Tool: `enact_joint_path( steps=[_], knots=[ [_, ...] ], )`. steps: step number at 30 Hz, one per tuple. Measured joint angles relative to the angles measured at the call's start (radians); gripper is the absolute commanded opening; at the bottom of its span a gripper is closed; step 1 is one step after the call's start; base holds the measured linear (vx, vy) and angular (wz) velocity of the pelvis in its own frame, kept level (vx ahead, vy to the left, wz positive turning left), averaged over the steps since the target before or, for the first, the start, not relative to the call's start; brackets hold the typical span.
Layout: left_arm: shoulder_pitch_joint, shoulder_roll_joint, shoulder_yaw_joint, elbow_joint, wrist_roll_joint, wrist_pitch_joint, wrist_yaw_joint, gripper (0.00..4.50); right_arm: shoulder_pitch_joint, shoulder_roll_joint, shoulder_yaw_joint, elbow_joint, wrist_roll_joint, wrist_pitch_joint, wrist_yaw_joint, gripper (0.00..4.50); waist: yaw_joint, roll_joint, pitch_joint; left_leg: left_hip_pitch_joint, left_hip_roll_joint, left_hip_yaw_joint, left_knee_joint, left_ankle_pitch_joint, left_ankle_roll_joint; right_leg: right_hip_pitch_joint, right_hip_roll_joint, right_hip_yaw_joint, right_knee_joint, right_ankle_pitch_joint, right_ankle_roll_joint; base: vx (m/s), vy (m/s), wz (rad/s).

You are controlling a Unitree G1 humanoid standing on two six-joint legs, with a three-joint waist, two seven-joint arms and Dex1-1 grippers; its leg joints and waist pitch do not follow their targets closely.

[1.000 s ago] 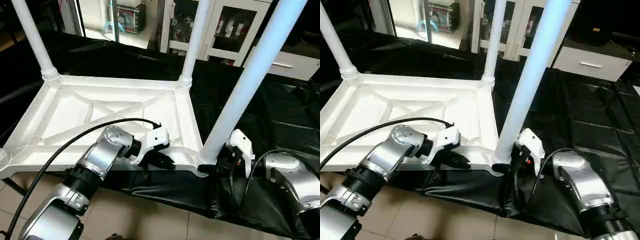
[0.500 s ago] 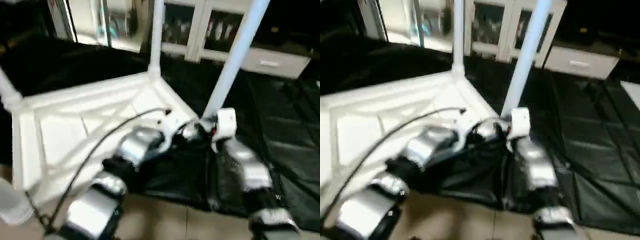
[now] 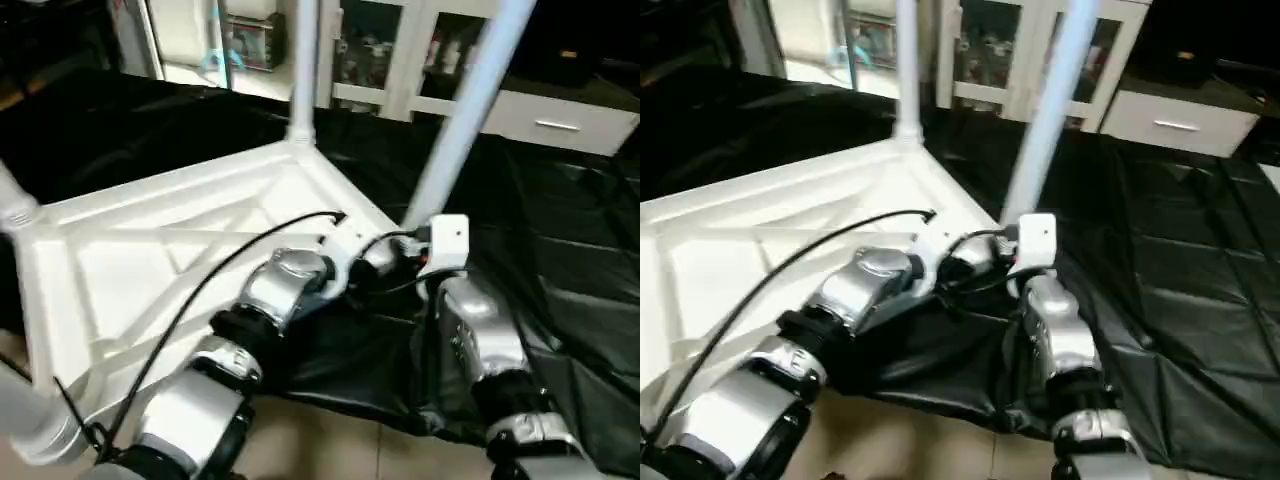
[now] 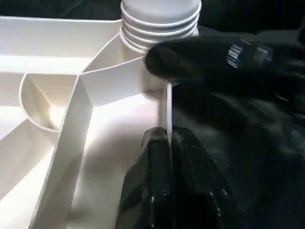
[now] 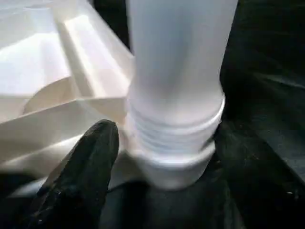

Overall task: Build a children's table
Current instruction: Rotate leg to tighten

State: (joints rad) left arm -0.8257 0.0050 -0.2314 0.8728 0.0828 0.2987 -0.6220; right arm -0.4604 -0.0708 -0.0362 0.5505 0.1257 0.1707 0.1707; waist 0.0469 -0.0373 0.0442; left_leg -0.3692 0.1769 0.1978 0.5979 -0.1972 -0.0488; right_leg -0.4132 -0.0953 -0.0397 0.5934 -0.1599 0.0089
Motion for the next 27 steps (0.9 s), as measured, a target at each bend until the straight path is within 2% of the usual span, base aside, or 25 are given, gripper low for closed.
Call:
enact_joint_path(
  steps=[5,8,10,14,18,21,27],
  knots=[
    [0.027,0.055,-0.012,-0.040,-0.007,-0.033,-0.130,0.00,0.023,-0.085,0.003,-0.092,0.031,0.024,0.104,4.20,0.003,0.001,0.001,-0.003,0.002,0.000,-0.001,0.002,0.004,-0.004,0.002,-0.001,0.000,0.000,0.000,0.000,0.000,0.00],
    [0.054,0.088,-0.029,-0.088,-0.017,-0.037,-0.224,0.00,0.035,-0.140,0.005,-0.137,0.036,0.046,0.180,4.34,0.012,0.001,0.001,-0.003,0.003,0.001,-0.002,0.003,0.005,-0.005,0.002,-0.001,0.001,-0.001,0.000,0.000,0.000,0.00],
    [0.090,0.128,-0.059,-0.152,-0.031,-0.037,-0.325,0.00,0.058,-0.201,0.016,-0.182,0.071,0.082,0.304,4.43,0.018,0.002,0.001,-0.003,0.003,0.002,-0.002,0.003,0.005,-0.005,0.002,-0.001,0.000,-0.001,0.000,0.000,0.000,0.00],
    [0.131,0.192,-0.095,-0.225,-0.055,-0.039,-0.481,0.00,0.095,-0.300,0.053,-0.253,0.125,0.135,0.519,4.43,0.030,0.001,0.001,-0.002,0.003,0.003,-0.001,0.001,0.001,-0.003,0.001,0.000,0.000,-0.001,-0.001,0.000,0.000,0.00],
    [0.188,0.263,-0.125,-0.328,-0.088,-0.001,-0.612,0.00,0.137,-0.412,0.126,-0.315,0.162,0.168,0.731,4.43,0.034,-0.001,0.003,-0.001,0.003,0.003,-0.001,0.000,0.001,-0.001,0.001,0.000,0.001,-0.001,-0.001,0.000,0.000,0.00],
    [0.204,0.284,-0.136,-0.369,-0.090,0.020,-0.655,0.00,0.150,-0.444,0.147,-0.321,0.167,0.171,0.822,4.43,0.041,-0.004,0.005,-0.001,0.003,0.003,0.000,0.000,0.001,-0.001,0.001,0.000,0.001,-0.001,0.000,0.000,0.000,0.00],
    [0.212,0.296,-0.146,-0.398,-0.091,0.040,-0.685,0.00,0.150,-0.481,0.169,-0.321,0.172,0.166,0.907,4.43,0.043,-0.009,0.006,-0.001,0.003,0.003,0.001,0.000,0.001,0.000,0.001,0.000,0.001,-0.001,-0.001,0.000,0.000,0.00]
  ],
)
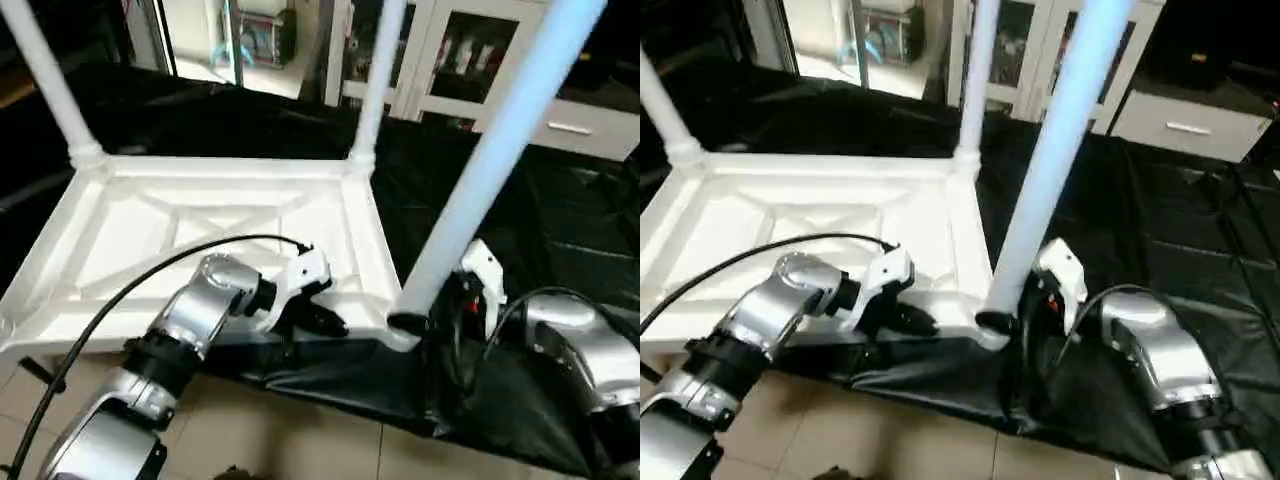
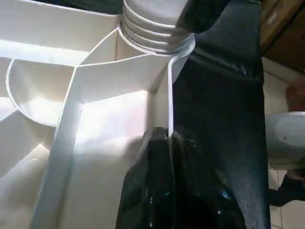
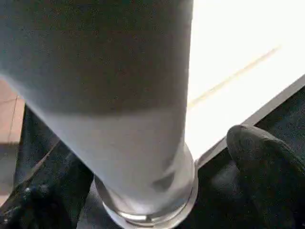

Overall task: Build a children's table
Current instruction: Rotate leg to tighten

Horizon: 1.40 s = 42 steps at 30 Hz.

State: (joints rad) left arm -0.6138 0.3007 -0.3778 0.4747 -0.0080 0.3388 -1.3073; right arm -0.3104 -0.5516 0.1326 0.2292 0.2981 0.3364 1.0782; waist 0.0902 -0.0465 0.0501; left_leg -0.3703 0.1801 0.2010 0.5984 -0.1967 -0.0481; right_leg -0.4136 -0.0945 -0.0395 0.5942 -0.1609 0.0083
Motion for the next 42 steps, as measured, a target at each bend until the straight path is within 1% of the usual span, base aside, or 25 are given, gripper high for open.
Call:
enact_joint_path(
  steps=[1,2,4,8,9,10,19,20,22,28,31,34,35,36,38,40,41,42],
  knots=[
    [0.004,0.003,-0.002,-0.008,-0.002,0.004,-0.002,0.00,-0.001,-0.005,0.005,0.000,0.000,-0.002,0.009,4.43,0.000,-0.001,0.000,0.000,0.000,0.000,0.000,0.000,0.000,0.000,0.000,0.000,0.000,0.000,0.000,0.000,0.000,0.00],
    [0.008,0.006,-0.003,-0.016,-0.002,0.007,-0.004,0.00,-0.001,-0.008,0.008,0.000,0.000,-0.003,0.015,4.29,0.000,-0.001,0.000,0.000,0.000,0.000,0.000,0.000,0.000,0.000,0.000,0.000,0.000,0.000,0.000,0.000,0.000,0.00],
    [0.013,0.010,-0.003,-0.028,-0.002,0.013,-0.009,0.00,-0.001,-0.010,0.014,0.003,0.000,-0.009,0.029,4.29,0.000,-0.002,0.000,0.000,0.000,0.000,0.000,0.000,0.000,0.000,0.000,0.000,0.000,0.000,0.000,0.000,0.000,0.00],
    [0.014,0.010,-0.004,-0.030,-0.002,0.020,-0.012,0.00,-0.001,-0.018,0.024,0.009,-0.014,-0.035,0.052,3.93,0.000,-0.002,0.000,0.000,0.000,0.000,0.000,0.000,0.000,0.000,0.000,0.000,0.000,0.000,0.000,0.000,0.000,0.00],
    [0.014,0.010,-0.004,-0.030,-0.001,0.021,-0.012,0.00,-0.001,-0.020,0.026,0.009,-0.017,-0.039,0.057,3.78,-0.001,-0.002,-0.001,0.000,0.000,0.000,0.000,0.000,0.000,0.000,0.000,0.000,0.001,0.000,0.000,0.000,0.000,0.00],
    [0.014,0.010,-0.004,-0.030,-0.001,0.023,-0.012,0.00,-0.001,-0.020,0.027,0.011,-0.017,-0.042,0.059,3.78,-0.001,-0.002,-0.001,0.000,0.000,0.000,0.000,0.000,0.000,0.000,0.000,0.000,0.001,0.000,0.000,0.000,0.000,0.00],
    [0.014,0.011,-0.004,-0.032,0.000,0.028,-0.012,0.00,-0.001,-0.023,0.039,0.016,-0.028,-0.064,0.089,3.13,-0.001,-0.002,-0.001,0.001,0.000,0.000,0.000,0.000,0.000,0.001,0.000,0.000,0.001,0.000,0.000,0.000,0.000,0.00],
    [0.013,0.011,-0.004,-0.032,0.001,0.028,-0.012,0.00,-0.001,-0.024,0.040,0.016,-0.028,-0.065,0.091,3.13,-0.001,-0.002,-0.001,0.001,0.000,0.000,0.000,0.000,0.000,0.001,0.000,0.000,0.001,0.000,0.000,0.000,0.000,0.00],
    [0.013,0.011,-0.004,-0.032,0.002,0.029,-0.012,0.00,-0.003,-0.024,0.042,0.018,-0.030,-0.067,0.095,2.83,-0.002,-0.002,-0.001,0.002,0.000,0.000,0.001,0.000,0.000,0.001,0.000,0.000,0.001,0.000,0.000,0.000,0.000,0.00],
    [0.013,0.013,-0.004,-0.032,0.003,0.033,-0.011,0.00,-0.008,-0.020,0.044,0.029,-0.031,-0.070,0.096,2.65,-0.002,-0.003,-0.001,0.003,0.000,0.000,0.001,0.000,0.000,0.003,0.000,0.000,0.001,0.000,0.000,0.000,0.000,0.00],
    [0.013,0.015,-0.001,-0.023,0.005,0.036,0.003,0.00,-0.015,0.007,0.041,0.052,-0.036,-0.068,0.069,2.65,-0.004,-0.007,-0.004,0.007,0.001,-0.001,0.001,0.000,0.000,0.006,0.000,-0.001,0.001,0.000,0.000,0.000,0.000,0.00],
    [0.006,0.007,0.005,0.004,0.012,0.035,0.031,0.00,-0.018,0.037,0.034,0.072,-0.042,-0.057,0.015,2.64,-0.012,-0.012,-0.007,0.014,0.000,-0.001,0.001,0.000,-0.001,0.012,0.000,-0.001,0.000,-0.002,0.003,0.000,0.000,0.00],
    [0.004,0.004,0.008,0.011,0.016,0.035,0.041,0.00,-0.021,0.046,0.033,0.079,-0.044,-0.054,-0.003,2.64,-0.016,-0.013,-0.007,0.015,0.000,-0.001,0.001,0.000,-0.001,0.014,0.000,0.000,0.000,-0.003,0.004,0.000,0.000,0.00],
    [-0.008,-0.008,0.014,0.035,0.024,0.034,0.070,0.00,-0.029,0.071,0.021,0.097,-0.053,-0.047,-0.047,2.64,-0.024,-0.014,-0.008,0.017,0.000,-0.002,0.001,0.000,-0.001,0.015,0.000,-0.001,-0.001,-0.003,0.005,0.000,0.000,0.00],
    [-0.036,-0.045,0.032,0.089,0.043,0.035,0.147,0.00,-0.050,0.128,-0.002,0.128,-0.072,-0.027,-0.167,2.64,-0.035,-0.016,-0.008,0.017,-0.001,-0.004,0.001,0.000,-0.001,0.016,0.000,-0.002,-0.004,-0.004,0.006,-0.029,0.002,-0.02],
    [-0.059,-0.079,0.045,0.132,0.053,0.039,0.224,0.00,-0.072,0.184,-0.024,0.149,-0.088,-0.005,-0.301,2.59,-0.045,-0.015,-0.008,0.016,-0.001,-0.008,0.000,0.000,-0.001,0.016,0.000,-0.006,-0.012,-0.004,0.006,-0.059,0.012,-0.07],
    [-0.066,-0.091,0.052,0.144,0.058,0.043,0.255,0.00,-0.084,0.218,-0.039,0.161,-0.097,0.005,-0.361,2.56,-0.051,-0.015,-0.008,0.015,-0.001,-0.010,0.000,0.000,-0.001,0.016,0.000,-0.009,-0.016,-0.004,0.006,0.000,0.000,0.00],
    [-0.080,-0.116,0.063,0.169,0.062,0.055,0.303,0.00,-0.094,0.250,-0.056,0.176,-0.101,0.011,-0.437,2.56,-0.057,-0.015,-0.008,0.013,-0.003,-0.017,0.000,0.000,-0.001,0.016,0.000,-0.013,-0.021,-0.004,0.006,0.000,0.000,0.00]
  ],
)
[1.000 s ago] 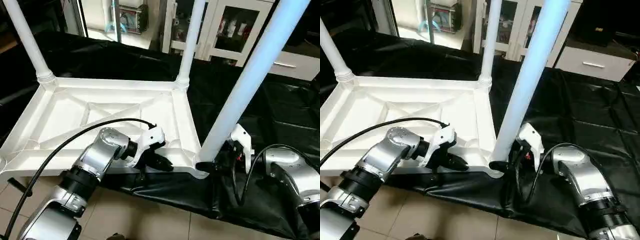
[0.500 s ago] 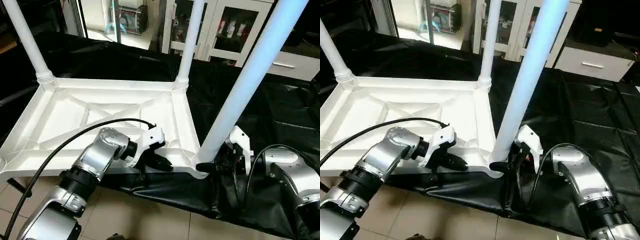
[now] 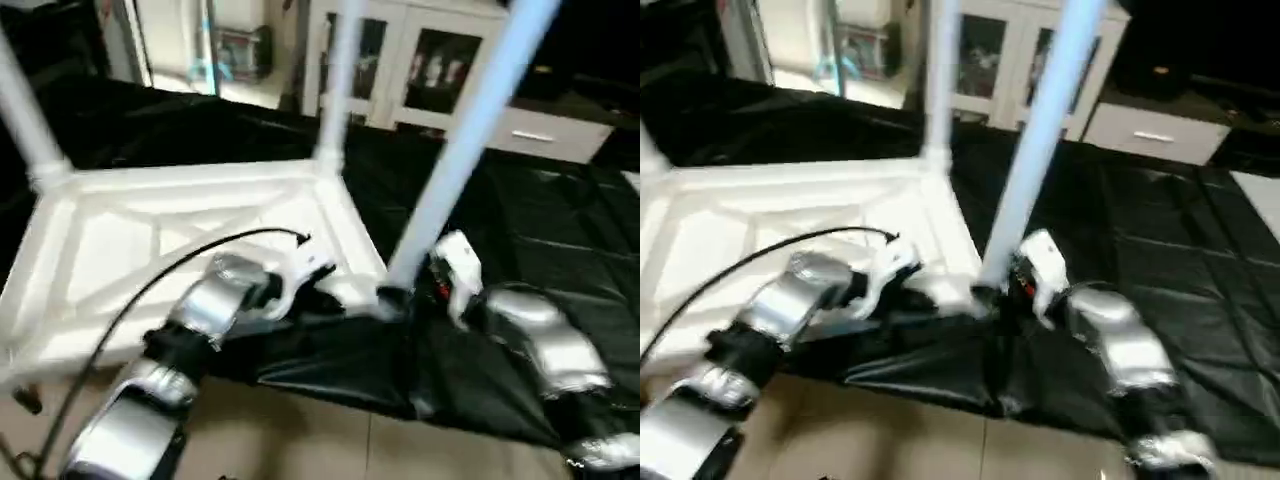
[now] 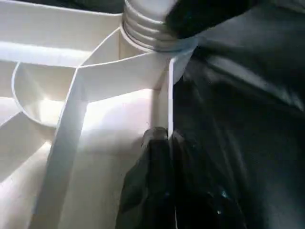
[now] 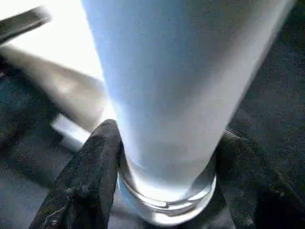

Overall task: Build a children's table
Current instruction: Rotate leg to tighten

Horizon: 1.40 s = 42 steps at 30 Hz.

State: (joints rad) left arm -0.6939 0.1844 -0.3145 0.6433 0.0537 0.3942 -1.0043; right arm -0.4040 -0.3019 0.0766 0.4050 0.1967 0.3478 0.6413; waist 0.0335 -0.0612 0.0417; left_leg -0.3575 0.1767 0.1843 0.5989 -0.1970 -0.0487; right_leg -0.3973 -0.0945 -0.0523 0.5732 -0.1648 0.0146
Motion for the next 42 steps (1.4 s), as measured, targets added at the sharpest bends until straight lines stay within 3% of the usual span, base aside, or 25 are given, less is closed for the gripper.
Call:
enact_joint_path(
  steps=[3,6,9,16,18,23,32,35,39,42],
  knots=[
    [-0.037,-0.077,0.034,0.075,0.006,0.006,0.150,0.00,-0.040,0.090,-0.051,0.058,-0.019,-0.001,-0.196,2.55,-0.003,0.001,0.001,-0.003,-0.002,-0.007,0.001,0.000,0.000,0.001,-0.001,-0.006,-0.009,0.000,0.000,-0.017,0.014,-0.01],
    [-0.080,-0.158,0.062,0.157,0.010,-0.010,0.303,0.00,-0.088,0.181,-0.097,0.127,-0.039,-0.041,-0.405,2.55,-0.003,0.010,0.004,-0.010,-0.004,-0.007,0.002,0.000,0.000,0.000,-0.005,-0.011,-0.017,0.001,-0.001,0.000,0.000,0.00],
    [-0.099,-0.187,0.074,0.196,0.010,-0.028,0.357,0.00,-0.116,0.211,-0.107,0.169,-0.052,-0.074,-0.489,2.55,-0.001,0.013,0.005,-0.010,-0.005,-0.005,0.001,0.000,0.000,0.000,-0.009,-0.011,-0.016,0.003,-0.005,0.000,0.000,0.00],
    [-0.126,-0.202,0.084,0.237,0.010,-0.058,0.398,0.00,-0.155,0.233,-0.108,0.218,-0.094,-0.124,-0.551,2.54,0.005,0.015,0.005,-0.010,-0.004,-0.004,-0.002,0.000,0.000,-0.002,-0.010,-0.012,-0.010,0.012,-0.012,0.000,0.000,0.00],
    [-0.131,-0.201,0.084,0.243,0.011,-0.067,0.398,0.00,-0.155,0.231,-0.112,0.224,-0.094,-0.145,-0.544,3.08,0.009,0.015,0.005,-0.010,-0.004,-0.003,-0.002,0.000,0.001,-0.002,-0.010,-0.011,-0.008,0.019,-0.014,0.000,0.000,0.00],
    [-0.154,-0.178,0.098,0.272,0.019,-0.103,0.416,0.00,-0.113,0.220,-0.099,0.179,-0.081,-0.184,-0.446,3.55,0.009,0.015,0.005,-0.011,-0.003,-0.001,-0.004,0.000,0.000,-0.009,-0.012,-0.012,0.004,0.018,-0.012,0.000,0.000,0.00],
    [-0.161,-0.152,0.079,0.279,0.020,-0.161,0.317,0.00,0.004,0.073,-0.078,-0.038,-0.006,-0.110,-0.219,4.23,0.028,0.018,0.007,-0.018,-0.001,0.007,-0.006,0.003,0.008,-0.019,-0.012,-0.011,0.005,0.015,-0.010,0.000,0.000,0.00],
    [-0.147,-0.134,0.065,0.266,0.019,-0.174,0.241,0.00,0.035,0.009,-0.091,-0.086,0.015,-0.088,-0.141,4.48,0.035,0.018,0.007,-0.016,0.000,0.011,-0.006,0.004,0.008,-0.018,-0.014,-0.011,0.006,0.015,-0.010,0.000,0.000,0.00],
    [-0.113,-0.099,0.022,0.218,0.018,-0.197,0.104,0.00,0.094,-0.125,-0.076,-0.169,0.039,-0.073,0.030,4.48,0.051,0.019,0.008,-0.011,0.000,0.015,-0.005,0.002,0.005,-0.012,-0.016,-0.011,0.005,0.015,-0.010,0.000,0.000,0.00],
    [-0.098,-0.078,0.009,0.198,0.018,-0.207,0.039,0.00,0.109,-0.171,-0.075,-0.203,0.046,-0.065,0.098,4.48,0.052,0.019,0.008,-0.009,0.000,0.015,-0.005,0.002,0.005,-0.009,-0.017,-0.011,0.004,0.015,-0.009,0.000,0.000,0.00]
  ],
)
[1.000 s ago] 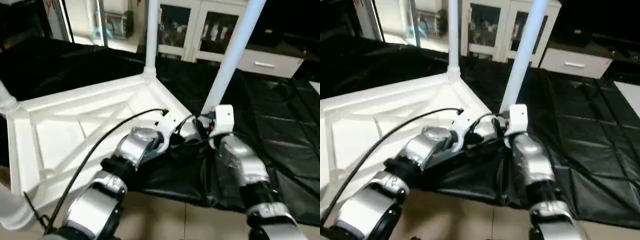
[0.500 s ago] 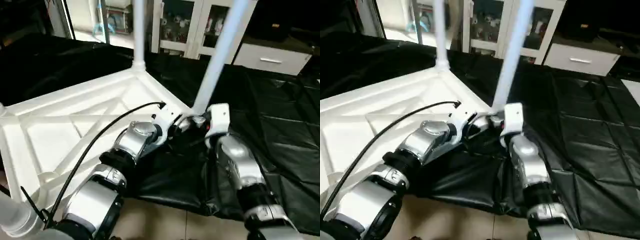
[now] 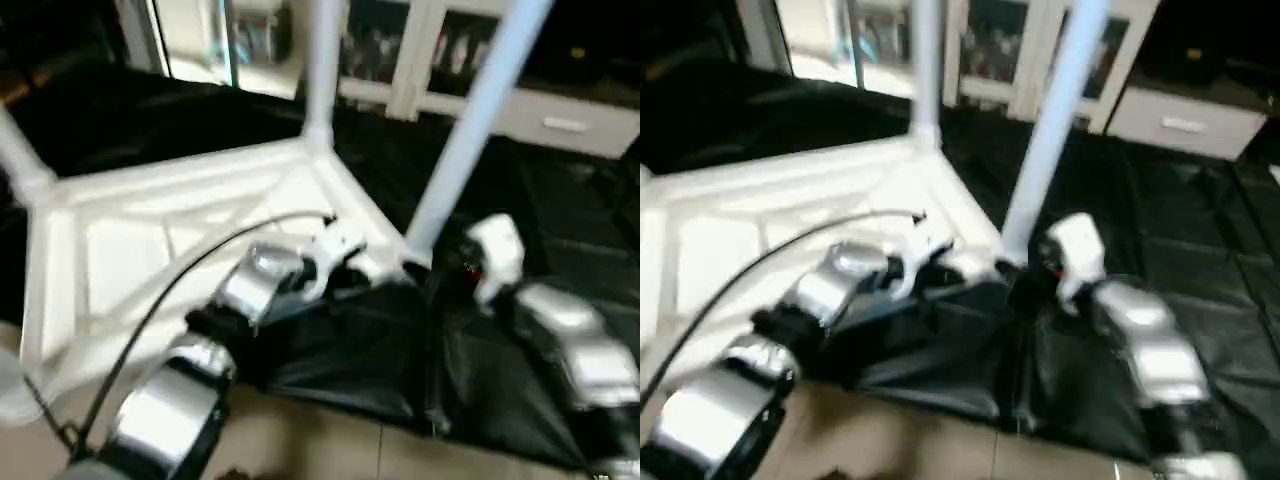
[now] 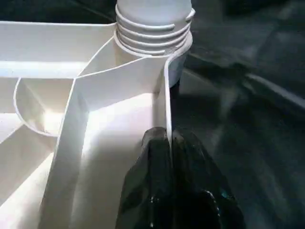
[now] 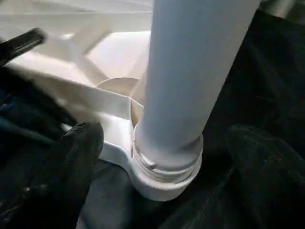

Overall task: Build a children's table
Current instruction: Rotate leg to tighten

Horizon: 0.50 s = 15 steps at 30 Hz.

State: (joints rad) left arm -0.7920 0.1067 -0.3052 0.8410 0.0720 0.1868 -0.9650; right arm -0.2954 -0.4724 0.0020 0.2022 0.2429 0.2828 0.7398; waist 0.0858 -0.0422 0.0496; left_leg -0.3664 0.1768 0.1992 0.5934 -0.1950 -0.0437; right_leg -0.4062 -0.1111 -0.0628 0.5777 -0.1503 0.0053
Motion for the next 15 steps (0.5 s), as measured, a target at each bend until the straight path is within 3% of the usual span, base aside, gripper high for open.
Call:
enact_joint_path(
  steps=[7,10,12,15],
  knots=[
    [0.004,0.002,-0.014,-0.011,0.000,-0.009,-0.023,0.00,0.015,-0.015,0.018,-0.021,0.004,0.005,0.044,4.48,0.005,0.000,0.000,-0.002,0.000,0.000,0.000,0.000,0.000,0.000,-0.001,0.000,0.000,0.000,0.000,0.000,0.000,0.00],
    [0.060,0.081,-0.051,-0.111,-0.021,-0.023,-0.178,0.00,0.083,-0.165,0.095,-0.080,0.009,0.019,0.225,4.48,0.008,-0.001,-0.001,0.000,0.000,0.000,-0.003,-0.001,0.001,0.001,-0.001,-0.001,0.000,-0.006,0.004,0.000,0.000,0.00],
    [0.079,0.135,-0.059,-0.143,-0.039,-0.037,-0.288,0.00,0.103,-0.188,0.133,-0.081,0.009,0.020,0.310,4.48,0.005,-0.002,-0.001,0.000,0.003,0.000,-0.003,-0.001,0.001,0.001,0.001,-0.002,0.001,-0.006,0.004,0.000,0.000,0.00],
    [0.086,0.149,-0.080,-0.170,-0.038,-0.036,-0.342,0.00,0.099,-0.180,0.160,-0.083,-0.001,0.016,0.331,4.48,0.006,-0.001,-0.001,-0.001,0.003,0.001,-0.002,-0.001,0.001,0.001,0.000,-0.002,0.002,-0.006,0.004,0.000,0.000,0.00]
  ],
)
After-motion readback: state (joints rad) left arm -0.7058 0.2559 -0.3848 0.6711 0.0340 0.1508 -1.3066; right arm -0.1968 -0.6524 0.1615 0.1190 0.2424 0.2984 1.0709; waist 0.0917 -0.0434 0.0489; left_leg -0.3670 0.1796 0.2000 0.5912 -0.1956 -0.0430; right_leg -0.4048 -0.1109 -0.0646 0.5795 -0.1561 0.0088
